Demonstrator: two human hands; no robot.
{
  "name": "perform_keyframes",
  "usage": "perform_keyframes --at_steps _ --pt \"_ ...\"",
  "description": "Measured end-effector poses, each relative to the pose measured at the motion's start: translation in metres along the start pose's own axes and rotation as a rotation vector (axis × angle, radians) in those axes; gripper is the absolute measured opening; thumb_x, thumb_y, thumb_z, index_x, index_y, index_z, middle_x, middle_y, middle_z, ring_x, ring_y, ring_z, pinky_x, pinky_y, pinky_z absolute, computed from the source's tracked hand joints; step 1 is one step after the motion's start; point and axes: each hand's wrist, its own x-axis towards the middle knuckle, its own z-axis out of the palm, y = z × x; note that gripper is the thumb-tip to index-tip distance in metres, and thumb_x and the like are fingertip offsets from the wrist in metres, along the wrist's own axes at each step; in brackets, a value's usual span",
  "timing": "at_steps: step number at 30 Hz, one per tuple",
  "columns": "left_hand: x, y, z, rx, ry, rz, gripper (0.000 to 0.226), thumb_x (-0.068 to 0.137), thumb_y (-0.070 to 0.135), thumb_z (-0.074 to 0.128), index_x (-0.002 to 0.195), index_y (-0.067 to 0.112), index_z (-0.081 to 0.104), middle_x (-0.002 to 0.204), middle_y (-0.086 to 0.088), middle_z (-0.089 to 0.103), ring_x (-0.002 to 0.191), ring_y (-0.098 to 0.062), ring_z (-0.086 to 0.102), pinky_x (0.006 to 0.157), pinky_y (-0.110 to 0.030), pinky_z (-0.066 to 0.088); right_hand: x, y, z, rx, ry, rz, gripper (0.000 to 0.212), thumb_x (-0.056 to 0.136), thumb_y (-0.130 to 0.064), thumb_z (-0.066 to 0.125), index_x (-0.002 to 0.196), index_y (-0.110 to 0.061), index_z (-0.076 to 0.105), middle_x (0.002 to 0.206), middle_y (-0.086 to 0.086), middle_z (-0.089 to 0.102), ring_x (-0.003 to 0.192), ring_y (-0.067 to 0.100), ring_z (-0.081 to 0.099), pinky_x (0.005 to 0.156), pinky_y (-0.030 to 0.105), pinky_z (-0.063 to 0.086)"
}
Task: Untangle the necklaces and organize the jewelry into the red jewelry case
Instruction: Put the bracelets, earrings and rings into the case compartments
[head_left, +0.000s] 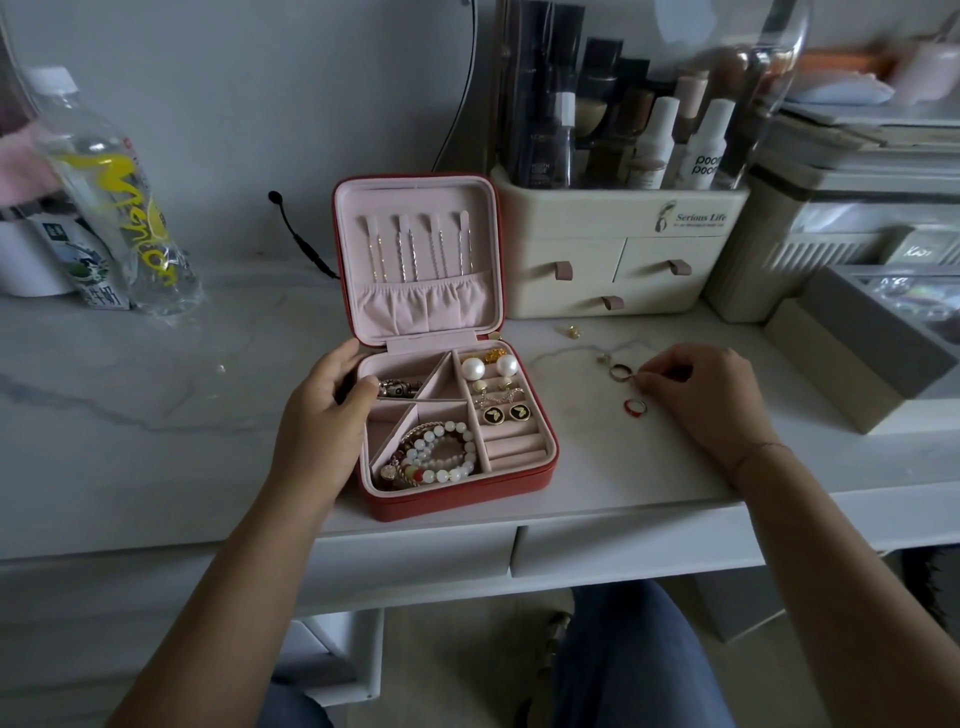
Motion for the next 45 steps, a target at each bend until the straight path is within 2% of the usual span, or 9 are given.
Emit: perform_keyframes --at_steps 9,13,16,23,26,29,35,39,45 --pt "0.001 0.000 0.001 0.001 0.004 0.007 0.039 0.094 0.008 0.052 0.125 0.030 0.056 0.101 0.029 0.059 0.086 0.023 0.054 0.072 0.001 0.038 -0.005 -0.011 -0.003 0.114 0.088 -0.048 0.006 0.083 -0.015 0.068 0.079 -0.011 0.068 0.071 -0.006 0.068 0.073 0.011 0.064 0.070 0.028 0.050" --pt "0.002 -0.002 0.001 -0.003 -0.004 0.014 0.039 0.094 0.008 0.052 0.125 0.030 0.057 0.106 0.025 0.061 0.096 0.013 0.056 0.082 -0.010 0.039 -0.031 -0.053 -0.007 0.373 -0.005 -0.151 0.005 0.083 -0.007 0.067 0.078 -0.007 0.067 0.065 -0.003 0.070 0.058 0.005 0.065 0.057 0.019 0.052" --pt "0.003 -0.006 0.000 -0.017 -0.016 0.012 0.034 0.094 0.011 0.052 0.122 0.030 0.060 0.113 0.017 0.065 0.107 0.001 0.059 0.092 -0.022 0.043 -0.055 -0.081 -0.001 0.306 -0.044 -0.394 0.004 0.079 -0.006 0.071 0.078 -0.007 0.068 0.067 -0.003 0.069 0.063 0.003 0.064 0.059 0.011 0.047" --pt "0.003 -0.006 -0.001 -0.013 -0.035 0.031 0.040 0.091 0.013 0.053 0.127 0.029 0.058 0.118 0.013 0.065 0.113 -0.003 0.058 0.099 -0.028 0.043 -0.076 -0.093 0.023 0.100 -0.097 -0.692 0.011 0.082 -0.021 0.061 0.076 -0.013 0.066 0.072 -0.003 0.066 0.061 0.014 0.059 0.054 0.032 0.051" --pt "0.003 -0.006 -0.001 -0.023 -0.036 0.016 0.043 0.085 0.021 0.053 0.126 0.032 0.058 0.115 0.018 0.065 0.111 0.000 0.058 0.097 -0.026 0.042 -0.075 -0.092 0.026 0.067 -0.104 -0.720 0.021 0.083 -0.027 0.052 0.076 -0.014 0.066 0.073 -0.004 0.066 0.062 0.015 0.058 0.055 0.032 0.050" --pt "0.004 -0.006 -0.001 -0.035 -0.037 0.015 0.040 0.091 0.011 0.054 0.126 0.030 0.058 0.115 0.017 0.064 0.111 0.000 0.058 0.098 -0.026 0.042 -0.072 -0.092 0.027 0.030 -0.102 -0.747 0.023 0.084 -0.027 0.050 0.075 -0.014 0.065 0.073 -0.003 0.066 0.062 0.016 0.058 0.056 0.029 0.049" --pt "0.003 -0.005 -0.001 -0.038 -0.035 0.016 0.041 0.089 0.017 0.053 0.128 0.027 0.057 0.117 0.014 0.065 0.111 0.000 0.058 0.097 -0.026 0.043 -0.071 -0.092 0.026 0.053 -0.167 -0.742 0.010 0.080 -0.017 0.060 0.075 -0.012 0.067 0.074 -0.003 0.065 0.065 0.014 0.057 0.056 0.028 0.048" --pt "0.003 -0.003 0.000 -0.039 -0.025 0.012 0.040 0.093 0.008 0.052 0.126 0.030 0.058 0.111 0.021 0.064 0.107 0.004 0.058 0.094 -0.023 0.042 -0.068 -0.093 0.021 0.097 -0.303 -0.720 0.011 0.080 -0.015 0.062 0.083 -0.013 0.072 0.083 -0.004 0.068 0.072 0.011 0.062 0.066 0.024 0.050" --pt "0.002 -0.003 -0.001 -0.036 -0.027 0.008 0.040 0.093 0.009 0.052 0.127 0.030 0.058 0.117 0.016 0.064 0.110 0.002 0.058 0.096 -0.024 0.042 -0.077 -0.091 0.018 0.120 -0.325 -0.699 0.019 0.086 -0.017 0.058 0.093 -0.012 0.075 0.098 -0.004 0.067 0.084 0.011 0.064 0.075 0.022 0.051"
